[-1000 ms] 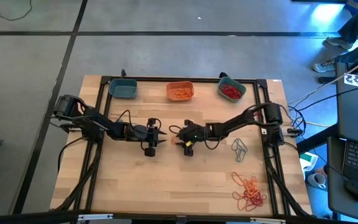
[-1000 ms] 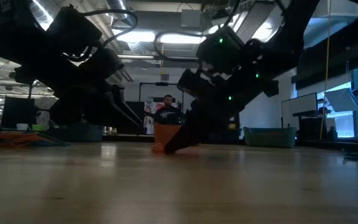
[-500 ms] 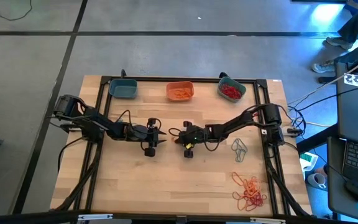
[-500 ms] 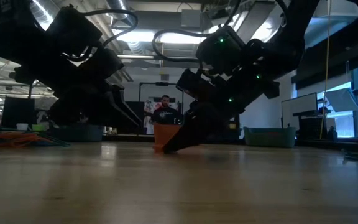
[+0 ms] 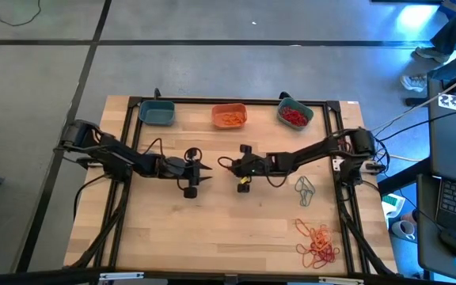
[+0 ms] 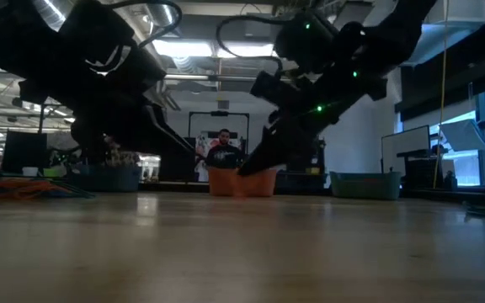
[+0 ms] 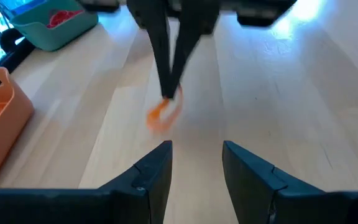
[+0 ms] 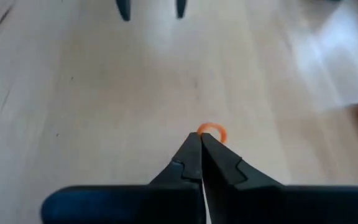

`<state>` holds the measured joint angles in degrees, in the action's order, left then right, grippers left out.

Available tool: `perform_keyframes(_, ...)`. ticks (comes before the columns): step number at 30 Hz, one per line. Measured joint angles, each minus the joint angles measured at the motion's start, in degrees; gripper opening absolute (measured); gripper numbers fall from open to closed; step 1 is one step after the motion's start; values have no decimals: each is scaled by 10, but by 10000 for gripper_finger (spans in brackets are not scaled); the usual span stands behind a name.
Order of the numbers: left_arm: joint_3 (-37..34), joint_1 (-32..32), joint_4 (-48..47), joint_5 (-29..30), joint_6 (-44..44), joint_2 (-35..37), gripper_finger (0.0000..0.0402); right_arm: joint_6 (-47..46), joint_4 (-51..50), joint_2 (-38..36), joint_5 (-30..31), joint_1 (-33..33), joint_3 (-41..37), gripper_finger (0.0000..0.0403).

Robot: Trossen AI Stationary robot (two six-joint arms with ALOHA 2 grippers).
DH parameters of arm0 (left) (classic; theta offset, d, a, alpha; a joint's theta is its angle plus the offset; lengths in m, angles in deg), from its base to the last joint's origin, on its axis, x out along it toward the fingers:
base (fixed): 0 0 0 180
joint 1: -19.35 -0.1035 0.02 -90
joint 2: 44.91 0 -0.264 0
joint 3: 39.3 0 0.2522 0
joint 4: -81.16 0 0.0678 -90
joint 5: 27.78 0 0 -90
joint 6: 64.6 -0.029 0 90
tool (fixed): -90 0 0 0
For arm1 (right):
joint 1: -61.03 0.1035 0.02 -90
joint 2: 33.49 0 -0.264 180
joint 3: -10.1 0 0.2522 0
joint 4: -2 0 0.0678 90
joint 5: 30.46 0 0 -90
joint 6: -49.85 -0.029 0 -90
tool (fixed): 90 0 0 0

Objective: Sort rubber bands into baskets
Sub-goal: Put the orange rubber band into the orange bin

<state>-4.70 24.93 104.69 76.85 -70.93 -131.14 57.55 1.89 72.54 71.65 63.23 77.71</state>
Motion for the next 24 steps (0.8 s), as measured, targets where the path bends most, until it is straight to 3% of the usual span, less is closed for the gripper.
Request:
perform_keyframes(6,-7,0,-7,0,3,9,139,14,-13,-29,38,-1,0,3)
perform_keyframes(24,-7,0,-7,2,5,9,139,22,-6,-30,38,-54,0,2)
